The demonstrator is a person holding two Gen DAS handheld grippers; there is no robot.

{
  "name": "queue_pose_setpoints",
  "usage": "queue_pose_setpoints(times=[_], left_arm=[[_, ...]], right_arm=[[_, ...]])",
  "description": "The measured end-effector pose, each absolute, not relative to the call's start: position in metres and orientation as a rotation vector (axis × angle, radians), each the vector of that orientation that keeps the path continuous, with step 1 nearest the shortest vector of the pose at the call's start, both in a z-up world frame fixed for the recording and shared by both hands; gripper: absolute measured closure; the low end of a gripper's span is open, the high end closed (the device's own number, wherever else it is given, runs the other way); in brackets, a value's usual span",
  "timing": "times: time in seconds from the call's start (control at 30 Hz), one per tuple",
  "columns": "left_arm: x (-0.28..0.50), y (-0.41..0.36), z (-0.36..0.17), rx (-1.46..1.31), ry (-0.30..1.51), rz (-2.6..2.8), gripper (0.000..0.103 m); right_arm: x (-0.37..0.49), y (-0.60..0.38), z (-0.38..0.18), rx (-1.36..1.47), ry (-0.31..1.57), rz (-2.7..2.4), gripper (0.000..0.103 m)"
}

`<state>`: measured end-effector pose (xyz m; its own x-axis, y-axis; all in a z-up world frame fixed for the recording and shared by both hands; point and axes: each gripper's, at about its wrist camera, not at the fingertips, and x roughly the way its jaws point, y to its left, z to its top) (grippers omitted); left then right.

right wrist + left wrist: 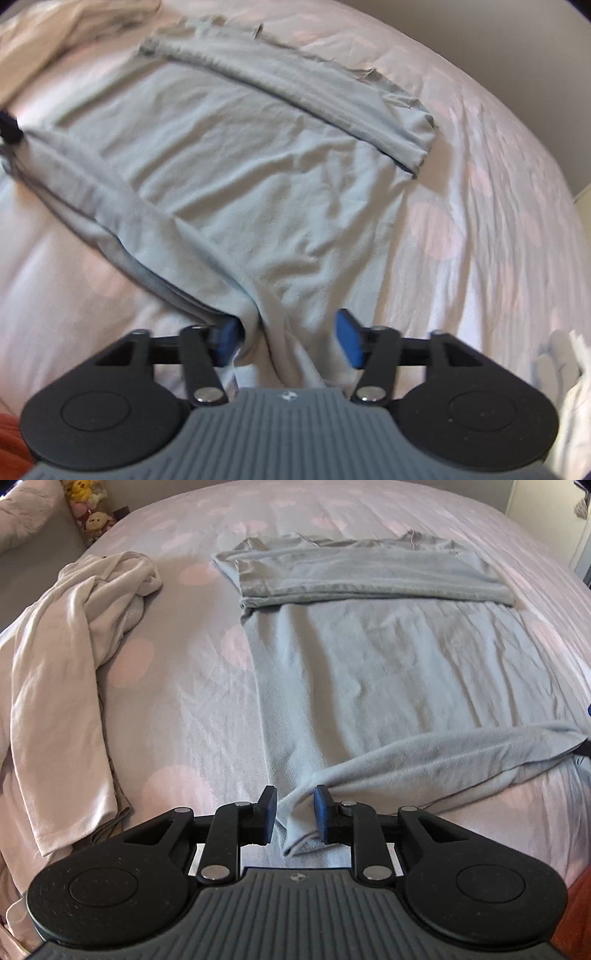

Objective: Fold clothes

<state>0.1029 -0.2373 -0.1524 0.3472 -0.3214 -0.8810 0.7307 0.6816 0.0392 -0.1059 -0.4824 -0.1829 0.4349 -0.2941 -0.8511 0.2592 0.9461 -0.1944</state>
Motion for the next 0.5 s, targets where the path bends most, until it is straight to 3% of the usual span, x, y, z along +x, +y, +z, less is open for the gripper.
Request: queue_pose_setpoints(times=[0.07,0.2,0.5], left_arm=[[0.105,-0.229,-0.141,0.411,0.983,-0.729,0.078],[0.106,-0.22,-0.119,0.341,0.92,-0.757,0.053],[0.071,-0.228,-0.094,0.639,0.646,-0.94,0.053]], right_arm=[[-0.114,-0.488,-0.17,0.019,1.018,-0.351,0.033],[-0.131,-0.492,-0.145,0.053,0.901,-0.406,0.017],[-0.147,-0.478,-0.123,-0.159,0.837,-0.418,0.013]])
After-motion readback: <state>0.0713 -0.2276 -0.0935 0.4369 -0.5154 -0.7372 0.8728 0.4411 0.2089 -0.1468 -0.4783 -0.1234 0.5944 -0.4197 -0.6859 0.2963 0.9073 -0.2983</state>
